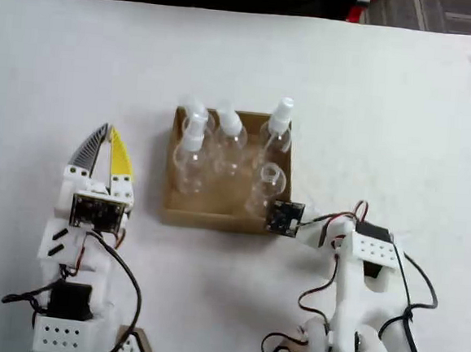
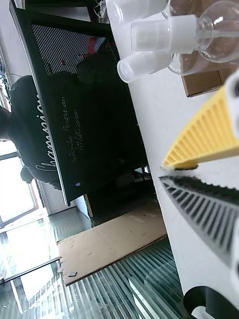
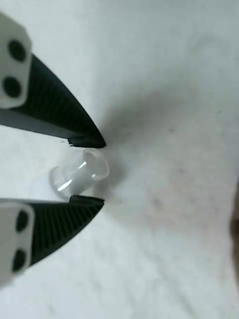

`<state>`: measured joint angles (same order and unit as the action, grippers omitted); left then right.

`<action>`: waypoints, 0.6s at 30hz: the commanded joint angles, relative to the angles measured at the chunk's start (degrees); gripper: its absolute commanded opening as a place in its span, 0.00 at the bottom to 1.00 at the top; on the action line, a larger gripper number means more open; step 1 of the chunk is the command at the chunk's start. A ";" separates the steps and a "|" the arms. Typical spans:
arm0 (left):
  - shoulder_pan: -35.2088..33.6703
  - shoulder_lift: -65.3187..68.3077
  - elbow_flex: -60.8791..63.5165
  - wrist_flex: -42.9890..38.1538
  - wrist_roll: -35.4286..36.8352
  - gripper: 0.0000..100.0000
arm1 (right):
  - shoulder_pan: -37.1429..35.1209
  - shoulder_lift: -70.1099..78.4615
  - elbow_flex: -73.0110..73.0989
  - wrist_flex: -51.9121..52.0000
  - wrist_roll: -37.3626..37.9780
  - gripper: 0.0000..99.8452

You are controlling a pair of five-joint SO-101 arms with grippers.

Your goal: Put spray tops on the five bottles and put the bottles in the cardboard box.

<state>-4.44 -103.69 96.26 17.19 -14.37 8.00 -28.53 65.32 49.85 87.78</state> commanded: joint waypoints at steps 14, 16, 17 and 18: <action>-0.48 -1.10 -0.35 -1.14 -0.35 0.02 | 1.80 -0.04 -8.79 -0.22 -9.23 0.16; -0.48 -1.10 -0.26 -1.14 -0.35 0.02 | 1.89 -0.66 -10.29 1.54 -9.32 0.16; -0.48 -1.10 -0.26 -1.14 -0.35 0.02 | 1.98 -1.54 -10.90 2.68 -9.32 0.16; -0.48 -1.10 -0.26 -1.14 -0.35 0.02 | 2.51 -2.86 -11.43 3.91 -9.32 0.16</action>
<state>-4.44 -103.69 96.26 17.19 -14.37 8.97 -28.53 57.93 50.29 79.16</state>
